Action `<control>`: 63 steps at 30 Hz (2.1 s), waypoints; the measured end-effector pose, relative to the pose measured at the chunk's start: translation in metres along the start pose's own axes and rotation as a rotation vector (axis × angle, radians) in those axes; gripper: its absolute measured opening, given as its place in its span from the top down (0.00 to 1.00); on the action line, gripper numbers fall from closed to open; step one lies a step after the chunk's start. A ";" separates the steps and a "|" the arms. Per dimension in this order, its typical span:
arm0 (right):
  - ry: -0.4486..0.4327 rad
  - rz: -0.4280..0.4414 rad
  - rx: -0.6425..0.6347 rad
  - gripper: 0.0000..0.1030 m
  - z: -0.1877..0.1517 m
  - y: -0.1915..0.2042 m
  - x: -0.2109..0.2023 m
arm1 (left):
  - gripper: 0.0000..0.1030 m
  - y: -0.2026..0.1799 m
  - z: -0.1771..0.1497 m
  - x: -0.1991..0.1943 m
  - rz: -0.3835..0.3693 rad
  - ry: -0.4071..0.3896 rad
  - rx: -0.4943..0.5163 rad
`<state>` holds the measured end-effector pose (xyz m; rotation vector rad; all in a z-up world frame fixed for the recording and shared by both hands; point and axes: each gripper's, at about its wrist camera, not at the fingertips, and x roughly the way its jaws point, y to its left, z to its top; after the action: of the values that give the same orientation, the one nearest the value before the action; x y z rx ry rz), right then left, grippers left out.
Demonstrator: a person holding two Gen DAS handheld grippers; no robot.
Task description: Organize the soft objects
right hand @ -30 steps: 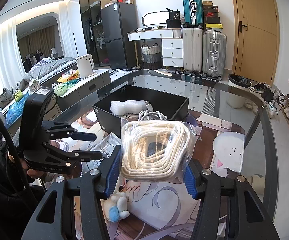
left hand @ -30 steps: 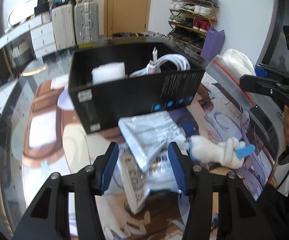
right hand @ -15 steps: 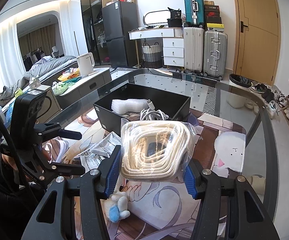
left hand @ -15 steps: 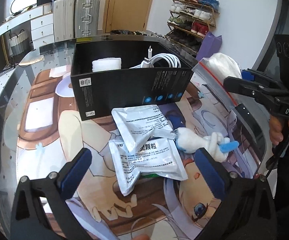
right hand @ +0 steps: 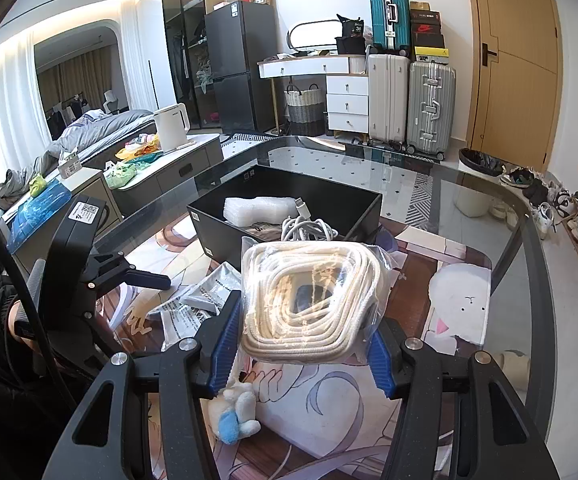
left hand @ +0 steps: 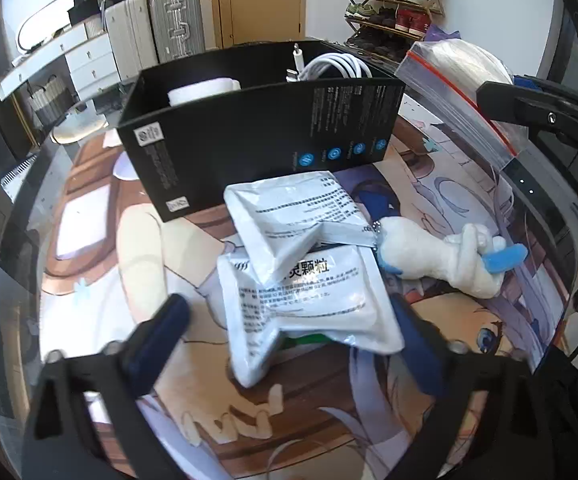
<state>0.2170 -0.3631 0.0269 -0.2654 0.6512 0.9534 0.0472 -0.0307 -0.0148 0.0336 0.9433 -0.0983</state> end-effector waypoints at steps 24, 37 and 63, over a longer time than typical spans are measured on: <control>-0.087 0.015 -0.008 0.46 0.004 0.008 -0.014 | 0.46 0.053 -0.025 -0.072 -0.015 -0.214 -0.140; -0.148 0.001 0.038 0.46 0.011 0.007 -0.020 | 0.46 0.046 0.010 -0.088 0.000 -0.333 -0.116; -0.138 -0.038 0.095 0.46 0.077 -0.009 0.040 | 0.46 0.068 0.097 -0.036 0.029 -0.335 -0.132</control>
<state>0.2711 -0.3041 0.0611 -0.1257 0.5612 0.8935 0.1115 0.0323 0.0702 -0.0895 0.6123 -0.0134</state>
